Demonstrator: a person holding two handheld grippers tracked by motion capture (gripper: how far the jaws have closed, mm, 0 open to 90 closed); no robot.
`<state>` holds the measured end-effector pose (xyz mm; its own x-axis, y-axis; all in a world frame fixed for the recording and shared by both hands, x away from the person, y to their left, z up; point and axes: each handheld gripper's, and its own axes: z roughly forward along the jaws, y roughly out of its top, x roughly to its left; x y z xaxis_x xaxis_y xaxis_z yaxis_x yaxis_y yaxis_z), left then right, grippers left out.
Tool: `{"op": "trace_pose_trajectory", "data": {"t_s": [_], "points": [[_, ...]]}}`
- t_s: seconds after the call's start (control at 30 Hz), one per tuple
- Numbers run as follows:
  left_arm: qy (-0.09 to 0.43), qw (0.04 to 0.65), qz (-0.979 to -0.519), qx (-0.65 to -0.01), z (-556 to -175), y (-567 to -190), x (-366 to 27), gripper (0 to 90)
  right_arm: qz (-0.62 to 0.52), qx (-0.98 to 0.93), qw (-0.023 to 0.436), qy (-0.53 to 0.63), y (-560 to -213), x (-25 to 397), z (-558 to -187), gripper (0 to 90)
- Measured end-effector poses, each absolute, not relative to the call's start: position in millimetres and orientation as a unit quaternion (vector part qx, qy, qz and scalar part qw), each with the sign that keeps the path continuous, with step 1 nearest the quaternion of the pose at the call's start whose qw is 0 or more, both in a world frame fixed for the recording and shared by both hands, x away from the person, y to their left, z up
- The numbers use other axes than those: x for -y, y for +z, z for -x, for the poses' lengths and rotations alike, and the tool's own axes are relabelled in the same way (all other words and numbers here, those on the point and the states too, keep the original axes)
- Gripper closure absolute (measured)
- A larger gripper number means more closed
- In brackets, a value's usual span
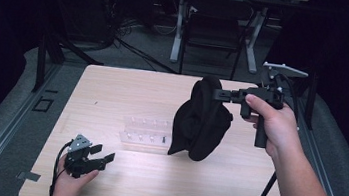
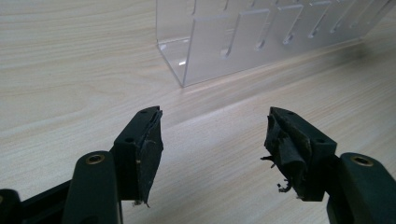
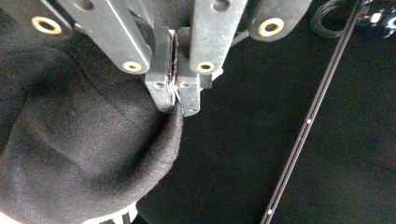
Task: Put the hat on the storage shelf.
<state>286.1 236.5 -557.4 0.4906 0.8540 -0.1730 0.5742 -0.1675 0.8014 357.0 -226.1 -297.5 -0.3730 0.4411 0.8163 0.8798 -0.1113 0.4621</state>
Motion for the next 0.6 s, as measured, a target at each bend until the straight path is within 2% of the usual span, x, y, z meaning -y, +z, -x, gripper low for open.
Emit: {"op": "trace_pose_trajectory", "data": {"t_s": [0.6], "points": [[0.158,0.429,-0.751,-0.476,-288,-558,-237,37.2,0.533,0.631,0.197,-0.529,-305,201,-388,88.4]]}}
